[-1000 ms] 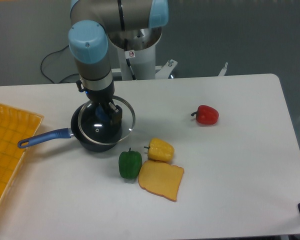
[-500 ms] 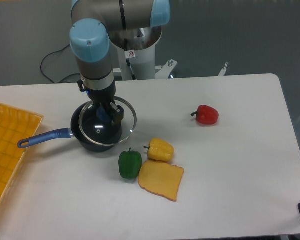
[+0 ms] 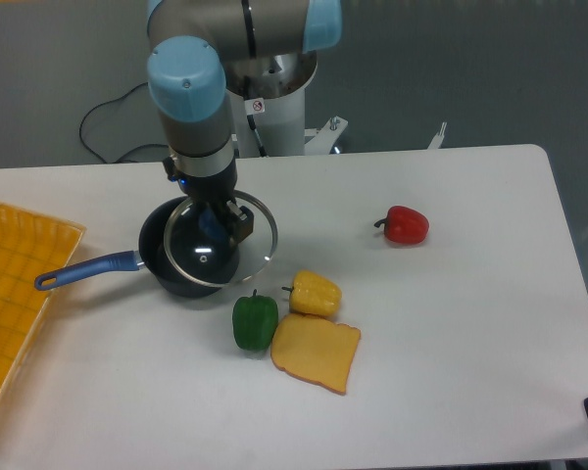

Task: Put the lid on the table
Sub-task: 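Lift the glass lid off the saucepan and carry it past the yellow pepper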

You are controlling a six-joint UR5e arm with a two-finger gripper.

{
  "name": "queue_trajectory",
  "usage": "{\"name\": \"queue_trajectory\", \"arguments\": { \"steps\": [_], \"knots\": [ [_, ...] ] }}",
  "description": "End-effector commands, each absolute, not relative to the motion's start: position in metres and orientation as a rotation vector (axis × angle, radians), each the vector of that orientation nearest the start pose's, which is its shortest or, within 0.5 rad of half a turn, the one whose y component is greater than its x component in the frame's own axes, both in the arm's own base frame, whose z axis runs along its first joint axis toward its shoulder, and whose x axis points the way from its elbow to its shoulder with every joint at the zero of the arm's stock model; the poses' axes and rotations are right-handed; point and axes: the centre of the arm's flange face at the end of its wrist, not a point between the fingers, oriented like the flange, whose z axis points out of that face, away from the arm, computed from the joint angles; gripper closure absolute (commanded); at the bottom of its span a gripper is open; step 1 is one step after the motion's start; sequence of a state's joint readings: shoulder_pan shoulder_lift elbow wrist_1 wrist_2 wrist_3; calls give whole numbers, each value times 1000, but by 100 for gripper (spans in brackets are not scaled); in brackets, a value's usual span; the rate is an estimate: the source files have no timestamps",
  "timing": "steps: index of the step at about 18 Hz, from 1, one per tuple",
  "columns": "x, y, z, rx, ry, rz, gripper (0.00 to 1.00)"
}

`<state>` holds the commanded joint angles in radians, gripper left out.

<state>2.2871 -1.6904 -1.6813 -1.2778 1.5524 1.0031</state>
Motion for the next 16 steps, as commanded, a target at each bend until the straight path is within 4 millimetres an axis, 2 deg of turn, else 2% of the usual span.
{"name": "queue_trajectory", "arguments": {
  "steps": [3, 6, 11, 14, 16],
  "knots": [
    [-260, 492, 401, -3049, 496, 57, 56],
    [-275, 488, 404, -3052, 470, 74, 56],
    [-306, 474, 395, -3068, 441, 59, 56],
    [-310, 476, 395, -3062, 438, 76, 56],
    [-320, 476, 395, -3051, 418, 105, 56]
  ]
}}
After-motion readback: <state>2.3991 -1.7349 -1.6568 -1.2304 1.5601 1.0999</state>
